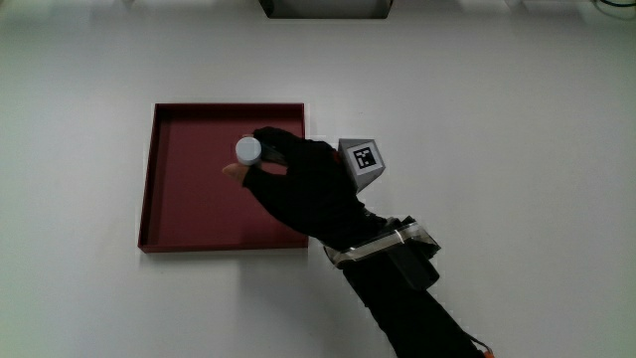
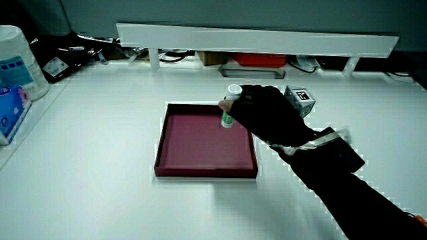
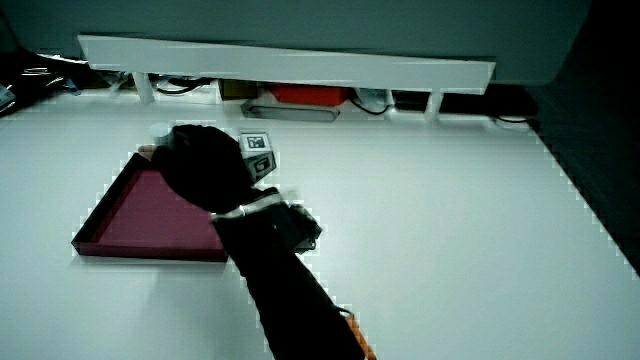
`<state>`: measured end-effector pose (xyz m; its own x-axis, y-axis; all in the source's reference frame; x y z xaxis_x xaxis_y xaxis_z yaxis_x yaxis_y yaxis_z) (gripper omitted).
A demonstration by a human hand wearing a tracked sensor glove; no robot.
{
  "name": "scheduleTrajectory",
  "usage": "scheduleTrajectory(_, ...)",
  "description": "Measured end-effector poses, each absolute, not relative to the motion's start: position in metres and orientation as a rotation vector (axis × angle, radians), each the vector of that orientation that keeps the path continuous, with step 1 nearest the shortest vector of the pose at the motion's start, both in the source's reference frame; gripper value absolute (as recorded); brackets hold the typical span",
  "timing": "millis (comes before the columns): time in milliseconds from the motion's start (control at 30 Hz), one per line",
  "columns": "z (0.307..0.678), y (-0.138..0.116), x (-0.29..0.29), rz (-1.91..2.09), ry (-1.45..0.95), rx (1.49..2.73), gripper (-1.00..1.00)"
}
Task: Place glue stick
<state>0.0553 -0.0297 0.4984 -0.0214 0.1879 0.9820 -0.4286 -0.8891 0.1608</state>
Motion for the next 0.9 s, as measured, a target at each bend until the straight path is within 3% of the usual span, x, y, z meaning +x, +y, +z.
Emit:
scheduleTrajectory(533, 0.565, 0.002, 0.027, 1.897, -0.054, 1.725, 0.0)
scheduleTrajectory(900, 0.577, 0.013, 0.022, 1.819, 0.05, 1.723, 0.0)
